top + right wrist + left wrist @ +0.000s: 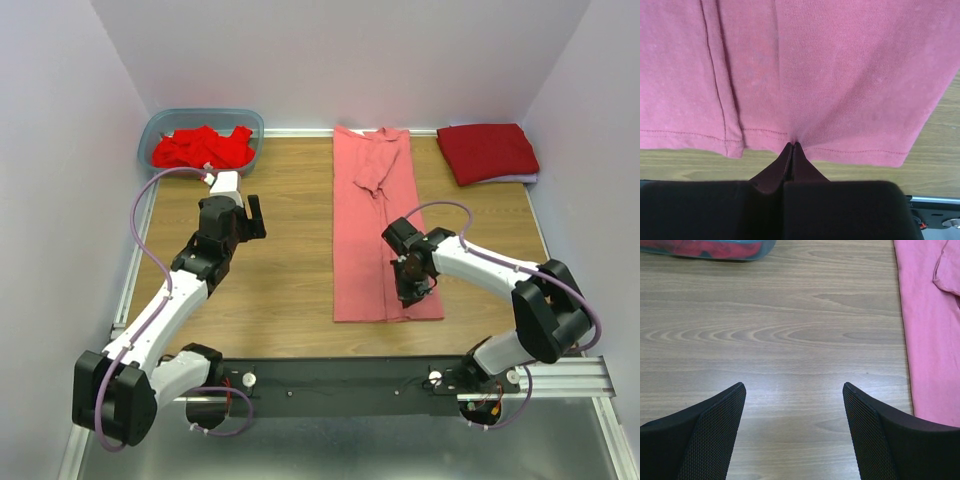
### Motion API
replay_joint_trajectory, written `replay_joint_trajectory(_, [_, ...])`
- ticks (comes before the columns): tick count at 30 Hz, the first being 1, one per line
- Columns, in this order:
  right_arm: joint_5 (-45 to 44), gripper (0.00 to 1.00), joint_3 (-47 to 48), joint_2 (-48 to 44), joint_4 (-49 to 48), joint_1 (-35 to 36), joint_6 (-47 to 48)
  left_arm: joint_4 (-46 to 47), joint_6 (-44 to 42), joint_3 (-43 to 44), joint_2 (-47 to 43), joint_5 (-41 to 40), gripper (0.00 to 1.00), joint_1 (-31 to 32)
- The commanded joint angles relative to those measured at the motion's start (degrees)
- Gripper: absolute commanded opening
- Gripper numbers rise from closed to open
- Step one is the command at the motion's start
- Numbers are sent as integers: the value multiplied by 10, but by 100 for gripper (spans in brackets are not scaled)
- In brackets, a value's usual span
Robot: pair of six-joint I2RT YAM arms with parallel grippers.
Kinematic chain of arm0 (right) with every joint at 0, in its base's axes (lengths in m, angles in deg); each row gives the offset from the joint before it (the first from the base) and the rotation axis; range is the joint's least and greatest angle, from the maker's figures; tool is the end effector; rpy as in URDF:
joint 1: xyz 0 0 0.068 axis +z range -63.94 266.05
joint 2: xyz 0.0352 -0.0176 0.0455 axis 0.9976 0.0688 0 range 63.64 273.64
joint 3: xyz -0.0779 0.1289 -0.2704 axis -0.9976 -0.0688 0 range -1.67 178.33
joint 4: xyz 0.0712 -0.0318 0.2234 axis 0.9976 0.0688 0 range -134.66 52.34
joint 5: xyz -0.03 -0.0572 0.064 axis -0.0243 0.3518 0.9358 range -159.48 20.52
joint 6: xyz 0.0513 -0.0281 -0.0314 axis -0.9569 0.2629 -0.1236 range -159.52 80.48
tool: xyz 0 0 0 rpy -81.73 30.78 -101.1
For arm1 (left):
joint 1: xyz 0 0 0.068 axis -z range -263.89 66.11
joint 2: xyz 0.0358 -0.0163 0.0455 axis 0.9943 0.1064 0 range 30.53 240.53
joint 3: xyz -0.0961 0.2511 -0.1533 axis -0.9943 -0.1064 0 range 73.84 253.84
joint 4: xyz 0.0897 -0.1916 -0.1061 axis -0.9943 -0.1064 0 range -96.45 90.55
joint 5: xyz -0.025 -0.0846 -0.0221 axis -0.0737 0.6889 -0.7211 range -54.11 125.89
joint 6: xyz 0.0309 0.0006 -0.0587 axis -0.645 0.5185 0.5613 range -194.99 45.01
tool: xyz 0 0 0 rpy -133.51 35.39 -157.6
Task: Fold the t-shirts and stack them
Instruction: Fold the tshirt
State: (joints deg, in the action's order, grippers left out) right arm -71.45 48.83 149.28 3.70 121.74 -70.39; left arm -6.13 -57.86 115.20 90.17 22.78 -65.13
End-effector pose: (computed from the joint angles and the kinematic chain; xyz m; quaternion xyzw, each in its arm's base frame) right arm 0.1833 0.1294 0.2121 -0.0409 0.9974 0.0167 0.0568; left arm 0.2000 -0.0554 0.3095 -0.0493 0.8385 -0.0730 0.5378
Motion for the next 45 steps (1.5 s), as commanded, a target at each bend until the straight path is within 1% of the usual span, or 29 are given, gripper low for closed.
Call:
replay_joint_trajectory(1, [16,1,23,-23,30,4,2,-13,-6,10,5,4,86,1])
replay_joint_trajectory(3, [16,1,31,-25,31,4,2,-13,-6,9,6,7,86,1])
replay_joint_trajectory(6, [44,1,31,-22,28,4,1,-13,-6,8,8,13,86,1])
replay_joint_trajectory(12, [86,1,-13,0,-32,4,-4,-13,-8,9,16,30,86,1])
replay_joint_trajectory(18, [103,1,-31,17,-70,4,-14,-14,-9,8,22,39,86,1])
replay_joint_trajectory(23, [103,2,-13,8,-69,4,-17,-13,-9,11,34,48,85,1])
replay_joint_trajectory(28, [116,6,2,0,-56,4,-23,-14,-9,12,40,55,85,1])
replay_joint_trajectory(37, [108,6,31,-2,-30,4,-23,-13,-10,12,49,65,84,0])
replay_joint_trajectory(41, [109,6,22,17,-41,4,-22,-13,-10,13,52,68,84,1])
replay_joint_trajectory(45, [126,6,-12,30,-79,4,-25,-14,-10,12,55,74,85,1])
